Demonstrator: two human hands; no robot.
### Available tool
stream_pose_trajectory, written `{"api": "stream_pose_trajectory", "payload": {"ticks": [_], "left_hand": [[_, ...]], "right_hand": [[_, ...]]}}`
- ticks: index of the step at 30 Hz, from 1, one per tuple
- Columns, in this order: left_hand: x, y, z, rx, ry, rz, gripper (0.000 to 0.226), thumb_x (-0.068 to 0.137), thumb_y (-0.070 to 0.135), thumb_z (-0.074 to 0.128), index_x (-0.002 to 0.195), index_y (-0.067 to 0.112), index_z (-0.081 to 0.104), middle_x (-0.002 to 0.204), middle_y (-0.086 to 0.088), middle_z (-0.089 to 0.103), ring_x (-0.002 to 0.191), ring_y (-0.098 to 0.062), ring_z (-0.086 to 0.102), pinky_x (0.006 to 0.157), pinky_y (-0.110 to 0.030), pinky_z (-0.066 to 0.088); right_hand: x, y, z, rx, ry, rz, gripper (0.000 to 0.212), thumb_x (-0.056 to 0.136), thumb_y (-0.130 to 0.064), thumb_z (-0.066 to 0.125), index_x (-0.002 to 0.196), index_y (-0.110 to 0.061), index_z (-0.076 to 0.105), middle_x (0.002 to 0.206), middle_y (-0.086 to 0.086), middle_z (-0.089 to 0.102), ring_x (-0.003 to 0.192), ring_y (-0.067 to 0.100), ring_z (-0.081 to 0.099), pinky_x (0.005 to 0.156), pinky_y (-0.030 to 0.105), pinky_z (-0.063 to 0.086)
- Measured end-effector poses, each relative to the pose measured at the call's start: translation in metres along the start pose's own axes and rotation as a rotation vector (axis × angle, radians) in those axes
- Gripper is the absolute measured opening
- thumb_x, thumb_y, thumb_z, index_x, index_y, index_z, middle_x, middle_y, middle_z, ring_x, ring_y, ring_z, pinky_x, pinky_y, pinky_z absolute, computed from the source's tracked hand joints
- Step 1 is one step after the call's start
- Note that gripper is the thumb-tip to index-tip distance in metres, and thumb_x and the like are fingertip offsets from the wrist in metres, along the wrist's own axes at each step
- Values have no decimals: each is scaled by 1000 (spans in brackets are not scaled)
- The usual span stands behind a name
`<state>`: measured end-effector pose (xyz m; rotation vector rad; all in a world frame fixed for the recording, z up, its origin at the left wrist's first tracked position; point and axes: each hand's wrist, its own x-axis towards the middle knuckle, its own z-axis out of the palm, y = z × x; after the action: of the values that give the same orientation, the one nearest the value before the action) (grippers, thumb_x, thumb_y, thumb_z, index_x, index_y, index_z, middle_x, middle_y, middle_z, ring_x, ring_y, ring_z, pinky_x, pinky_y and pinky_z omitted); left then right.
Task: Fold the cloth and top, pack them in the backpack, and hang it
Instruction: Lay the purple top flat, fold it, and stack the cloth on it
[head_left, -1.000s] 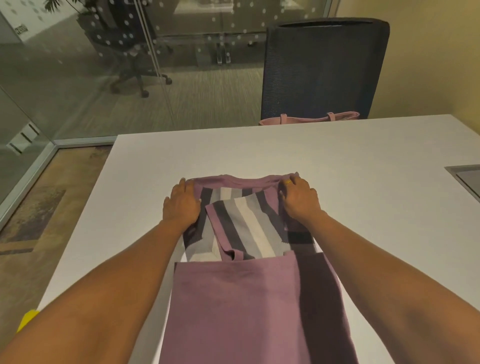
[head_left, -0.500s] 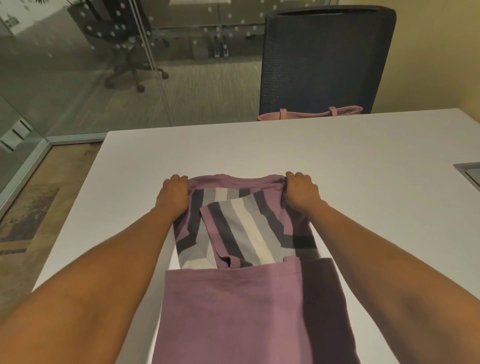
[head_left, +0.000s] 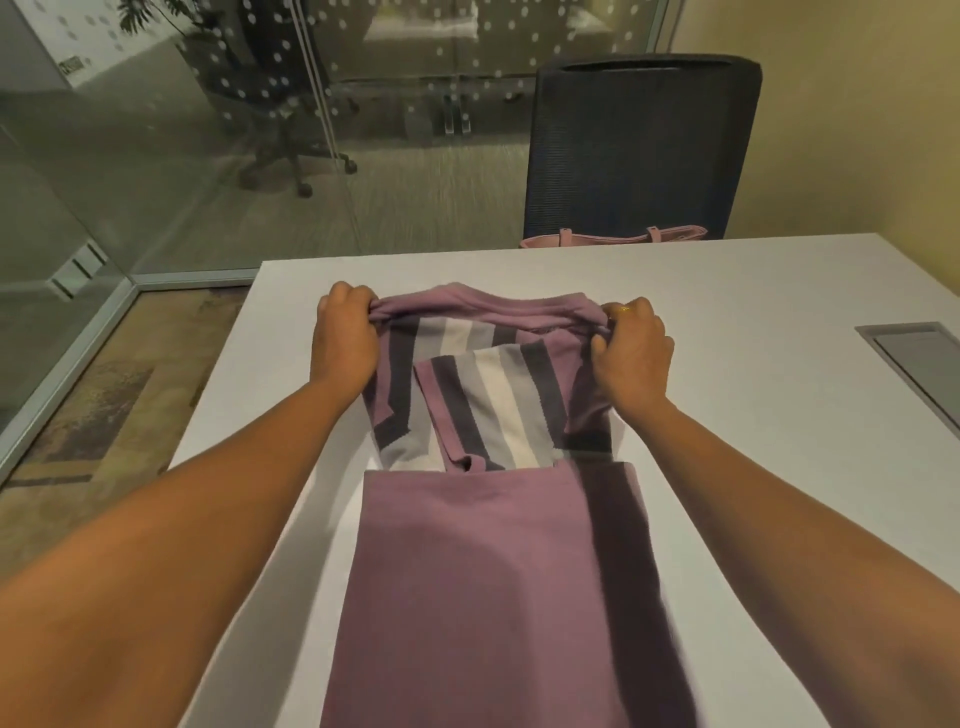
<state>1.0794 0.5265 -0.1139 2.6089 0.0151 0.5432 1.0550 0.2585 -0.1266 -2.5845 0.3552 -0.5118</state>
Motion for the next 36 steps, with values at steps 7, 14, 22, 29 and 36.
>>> {"api": "stream_pose_trajectory", "payload": {"ticks": [7, 14, 22, 29, 36], "left_hand": [[-75, 21, -69, -246, 247, 30, 17, 86, -10, 42, 96, -5, 55, 108, -24, 50, 100, -32, 48, 73, -12, 28], [-190, -8, -83, -240, 152, 236, 22, 72, -15, 41, 86, -4, 55, 91, -22, 52, 87, -20, 38, 73, -14, 25], [-278, -43, -76, -82, -97, 326, 23, 73, -17, 55, 86, 2, 57, 95, -16, 56, 91, -16, 41, 74, -24, 37], [-311, -73, -69, 164, -336, 467, 25, 66, -2, 52, 81, 17, 46, 78, -3, 55, 69, -22, 52, 62, -25, 33], [-320, -72, -61, 322, -427, 487, 17, 65, 17, 48, 81, 20, 54, 75, 2, 57, 67, -21, 56, 64, -30, 43]], "right_hand": [[-87, 3, -63, 177, 261, 8, 22, 87, -1, 50, 108, -4, 56, 114, 16, 50, 96, 32, 54, 84, 41, 44], [-188, 45, -83, 79, 157, -107, 19, 77, 9, 54, 93, -1, 57, 100, 20, 52, 81, 40, 54, 72, 37, 35], [-256, 89, -78, -124, -19, -258, 33, 61, 12, 70, 89, -4, 60, 94, 15, 58, 80, 37, 55, 67, 35, 34], [-277, 110, -76, -301, -235, -491, 39, 52, 1, 80, 83, -9, 60, 92, 8, 65, 79, 33, 61, 59, 32, 40], [-284, 120, -71, -314, -414, -607, 39, 73, -35, 41, 99, -15, 62, 91, 1, 61, 72, 23, 54, 53, 26, 40]]}}
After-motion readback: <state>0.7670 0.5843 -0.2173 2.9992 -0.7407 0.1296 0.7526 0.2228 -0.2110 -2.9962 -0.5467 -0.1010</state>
